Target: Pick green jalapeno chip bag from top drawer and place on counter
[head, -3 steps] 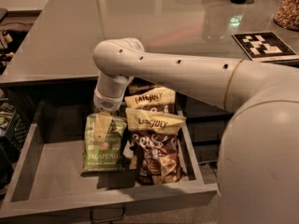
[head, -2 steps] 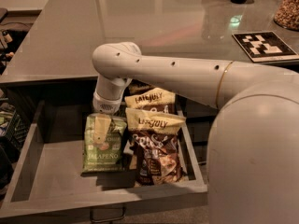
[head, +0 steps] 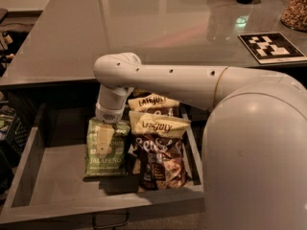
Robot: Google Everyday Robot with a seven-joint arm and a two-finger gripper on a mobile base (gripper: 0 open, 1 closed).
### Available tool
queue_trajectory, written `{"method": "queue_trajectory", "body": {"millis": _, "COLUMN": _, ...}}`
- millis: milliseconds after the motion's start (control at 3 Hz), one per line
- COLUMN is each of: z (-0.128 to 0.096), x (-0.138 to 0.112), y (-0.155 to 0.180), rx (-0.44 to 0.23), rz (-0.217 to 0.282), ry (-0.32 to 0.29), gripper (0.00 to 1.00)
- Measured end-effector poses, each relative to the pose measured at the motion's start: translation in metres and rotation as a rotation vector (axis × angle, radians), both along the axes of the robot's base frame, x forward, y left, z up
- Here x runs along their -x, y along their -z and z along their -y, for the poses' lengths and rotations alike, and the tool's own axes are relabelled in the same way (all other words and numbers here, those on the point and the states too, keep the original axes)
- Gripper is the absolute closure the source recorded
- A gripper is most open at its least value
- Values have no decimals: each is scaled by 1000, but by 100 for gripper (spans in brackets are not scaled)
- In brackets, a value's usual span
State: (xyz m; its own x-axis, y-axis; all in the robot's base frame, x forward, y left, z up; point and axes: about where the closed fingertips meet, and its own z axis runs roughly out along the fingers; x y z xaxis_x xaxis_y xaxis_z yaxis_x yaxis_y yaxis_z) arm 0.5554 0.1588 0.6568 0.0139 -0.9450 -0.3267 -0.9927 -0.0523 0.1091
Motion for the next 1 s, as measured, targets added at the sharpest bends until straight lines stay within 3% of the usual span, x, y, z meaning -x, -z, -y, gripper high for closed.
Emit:
{"method": "queue_trajectory", "body": {"millis": 333, "z": 0, "x": 0, "y": 0, "rx": 0, "rz": -1, "ry": 0, "gripper": 18}}
{"method": "queue_trajectory", "body": {"millis": 1000, "z": 0, "x": 0, "y": 0, "rx": 0, "rz": -1, "ry": 0, "gripper": 64}}
